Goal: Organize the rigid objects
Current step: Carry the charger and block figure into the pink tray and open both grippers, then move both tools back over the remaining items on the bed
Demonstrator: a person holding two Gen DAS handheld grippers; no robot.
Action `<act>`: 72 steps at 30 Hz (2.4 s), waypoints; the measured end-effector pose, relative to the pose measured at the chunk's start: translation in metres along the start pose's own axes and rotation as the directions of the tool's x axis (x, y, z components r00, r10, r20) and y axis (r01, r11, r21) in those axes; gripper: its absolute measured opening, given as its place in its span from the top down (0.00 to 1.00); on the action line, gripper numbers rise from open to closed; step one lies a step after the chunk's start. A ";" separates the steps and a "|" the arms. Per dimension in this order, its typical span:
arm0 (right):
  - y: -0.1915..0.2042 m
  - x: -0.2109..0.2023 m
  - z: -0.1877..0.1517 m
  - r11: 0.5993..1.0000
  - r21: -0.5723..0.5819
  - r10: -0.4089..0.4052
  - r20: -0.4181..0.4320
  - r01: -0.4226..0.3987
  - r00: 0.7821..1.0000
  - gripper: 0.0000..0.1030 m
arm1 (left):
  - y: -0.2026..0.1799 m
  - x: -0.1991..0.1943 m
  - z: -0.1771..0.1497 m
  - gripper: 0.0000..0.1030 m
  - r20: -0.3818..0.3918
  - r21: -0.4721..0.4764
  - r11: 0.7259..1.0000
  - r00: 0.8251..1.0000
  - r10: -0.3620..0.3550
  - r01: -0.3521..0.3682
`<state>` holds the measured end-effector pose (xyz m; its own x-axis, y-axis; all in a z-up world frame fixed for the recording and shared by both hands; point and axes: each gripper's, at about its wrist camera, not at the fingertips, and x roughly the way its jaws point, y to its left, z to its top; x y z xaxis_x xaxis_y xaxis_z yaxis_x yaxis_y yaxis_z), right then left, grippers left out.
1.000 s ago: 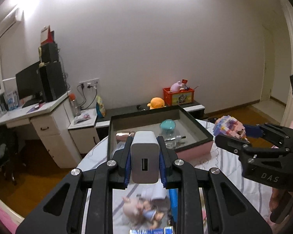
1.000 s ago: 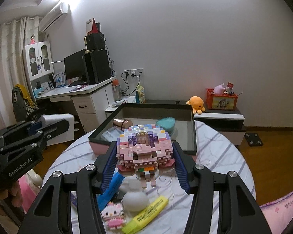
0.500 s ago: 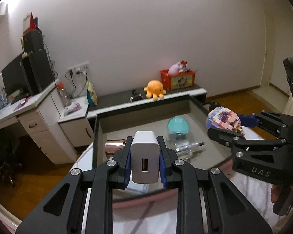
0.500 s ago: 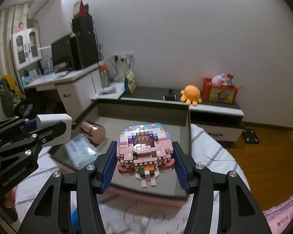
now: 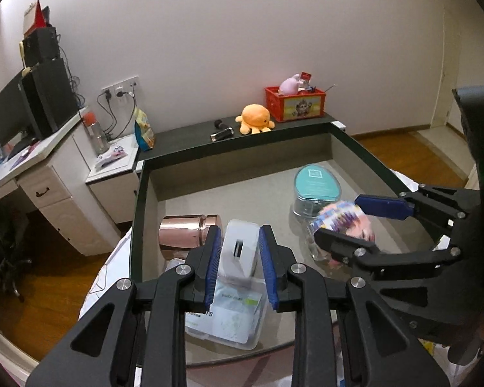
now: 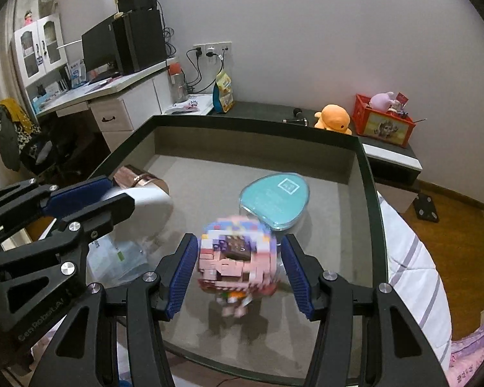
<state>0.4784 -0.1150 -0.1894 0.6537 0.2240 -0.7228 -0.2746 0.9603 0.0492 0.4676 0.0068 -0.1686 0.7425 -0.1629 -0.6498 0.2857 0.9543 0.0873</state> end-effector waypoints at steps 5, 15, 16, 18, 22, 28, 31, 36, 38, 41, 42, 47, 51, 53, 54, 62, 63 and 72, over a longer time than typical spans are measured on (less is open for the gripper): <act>-0.003 -0.006 -0.004 0.999 0.016 -0.030 0.004 0.030 1.000 0.46 | 0.007 -0.022 -0.002 0.22 0.060 -0.014 0.998 0.996 0.059 -0.058; 0.007 -0.087 -0.013 0.998 0.046 -0.046 0.162 0.039 0.986 0.20 | 0.009 -0.120 -0.023 0.00 0.230 -0.059 0.986 0.960 0.162 -0.153; 0.010 -0.099 -0.017 0.998 0.043 -0.050 0.184 0.042 0.982 0.19 | 0.008 -0.132 -0.028 0.00 0.252 -0.073 0.983 0.951 0.179 -0.166; 0.016 -0.118 -0.025 0.998 0.043 -0.057 0.220 0.048 0.974 0.18 | 0.006 -0.152 -0.037 0.00 0.281 -0.102 0.979 0.939 0.197 -0.175; 0.025 -0.163 -0.044 0.997 0.062 -0.069 0.322 0.052 0.944 0.18 | 0.000 -0.192 -0.059 0.00 0.343 -0.166 0.975 0.919 0.197 -0.147; 0.039 -0.220 -0.087 0.990 0.081 -0.143 0.473 0.118 0.870 0.00 | -0.016 -0.237 -0.093 0.00 0.403 -0.199 0.963 0.881 0.247 -0.180; 0.043 -0.233 -0.105 0.989 0.089 -0.143 0.472 0.114 0.870 0.00 | -0.020 -0.256 -0.108 0.00 0.421 -0.211 0.962 0.872 0.251 -0.175; 0.049 -0.246 -0.130 0.985 0.110 -0.171 0.475 0.135 0.863 0.00 | -0.032 -0.273 -0.130 0.00 0.430 -0.201 0.962 0.865 0.258 -0.187; 0.052 -0.248 -0.138 0.986 0.108 -0.165 0.471 0.129 0.866 0.00 | -0.036 -0.277 -0.136 0.00 0.424 -0.187 0.962 0.868 0.260 -0.197; 0.053 -0.254 -0.154 0.985 0.108 -0.172 0.462 0.138 0.870 0.00 | -0.040 -0.279 -0.142 0.00 0.420 -0.178 0.963 0.870 0.259 -0.201; 0.052 -0.256 -0.158 0.985 0.112 -0.169 0.461 0.131 0.871 0.00 | -0.041 -0.280 -0.143 0.00 0.420 -0.174 0.964 0.870 0.257 -0.200; 0.049 -0.265 -0.174 0.982 0.126 -0.182 0.458 0.139 0.870 0.00 | -0.049 -0.280 -0.149 0.00 0.411 -0.170 0.967 0.879 0.244 -0.189; 0.044 -0.264 -0.181 0.980 0.136 -0.189 0.442 0.143 0.877 0.00 | -0.050 -0.272 -0.155 0.00 0.381 -0.154 0.975 0.901 0.209 -0.161; 0.040 -0.259 -0.184 0.979 0.144 -0.193 0.422 0.144 0.886 0.00 | -0.046 -0.265 -0.160 0.00 0.352 -0.161 0.977 0.917 0.190 -0.141; 0.038 -0.257 -0.185 0.978 0.148 -0.194 0.415 0.144 0.889 0.00 | -0.044 -0.261 -0.163 0.00 0.337 -0.164 0.977 0.924 0.183 -0.134; 0.021 -0.220 -0.199 0.975 0.184 -0.176 0.310 0.123 0.934 0.00 | -0.038 -0.210 -0.188 0.00 0.162 -0.167 0.981 0.979 0.124 -0.096; 0.019 -0.217 -0.200 0.974 0.188 -0.177 0.298 0.124 0.938 0.00 | -0.039 -0.203 -0.190 0.00 0.143 -0.165 0.983 0.984 0.108 -0.083; 0.007 -0.186 -0.201 0.972 0.204 -0.166 0.221 0.121 0.961 0.00 | -0.015 -0.170 -0.182 0.00 0.063 -0.233 0.969 0.993 0.104 -0.087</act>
<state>0.2133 -0.1834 -0.1933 0.8293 0.0929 -0.5510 -0.0442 0.9939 0.1011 0.2267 0.0658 -0.1973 0.8048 -0.0777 -0.5884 0.0711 0.9969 -0.0345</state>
